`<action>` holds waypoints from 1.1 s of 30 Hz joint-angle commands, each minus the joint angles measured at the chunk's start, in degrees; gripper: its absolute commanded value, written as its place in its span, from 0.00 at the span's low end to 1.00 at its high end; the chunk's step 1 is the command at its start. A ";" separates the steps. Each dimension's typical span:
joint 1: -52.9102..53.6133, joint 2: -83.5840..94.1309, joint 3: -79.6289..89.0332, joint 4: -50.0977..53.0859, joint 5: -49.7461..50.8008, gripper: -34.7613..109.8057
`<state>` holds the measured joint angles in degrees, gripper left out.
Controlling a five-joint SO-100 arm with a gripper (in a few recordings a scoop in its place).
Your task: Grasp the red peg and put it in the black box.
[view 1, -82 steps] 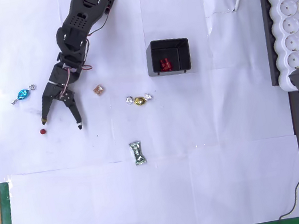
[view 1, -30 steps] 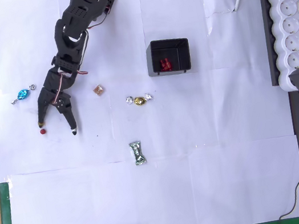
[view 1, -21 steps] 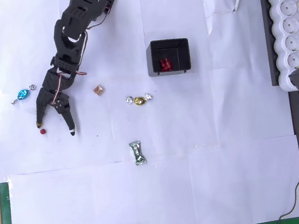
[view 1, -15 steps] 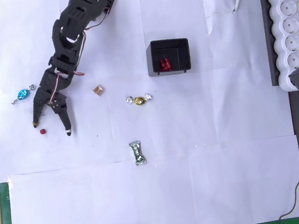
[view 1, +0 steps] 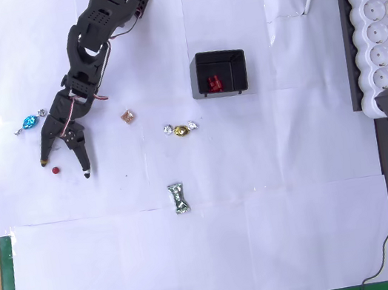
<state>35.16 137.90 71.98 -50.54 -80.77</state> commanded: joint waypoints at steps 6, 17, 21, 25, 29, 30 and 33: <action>0.26 -1.14 2.64 -0.70 -1.23 0.58; -0.88 -0.44 3.43 -0.88 -0.97 0.58; -1.32 -0.53 3.43 -0.88 -0.97 0.58; -2.46 0.44 4.83 -0.53 -1.85 0.58; -2.90 1.32 5.01 -0.97 -3.78 0.58; -2.90 1.32 5.01 -0.97 -3.96 0.58; -3.16 1.32 4.92 -0.97 -7.47 0.58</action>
<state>32.87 139.39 73.65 -50.98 -85.25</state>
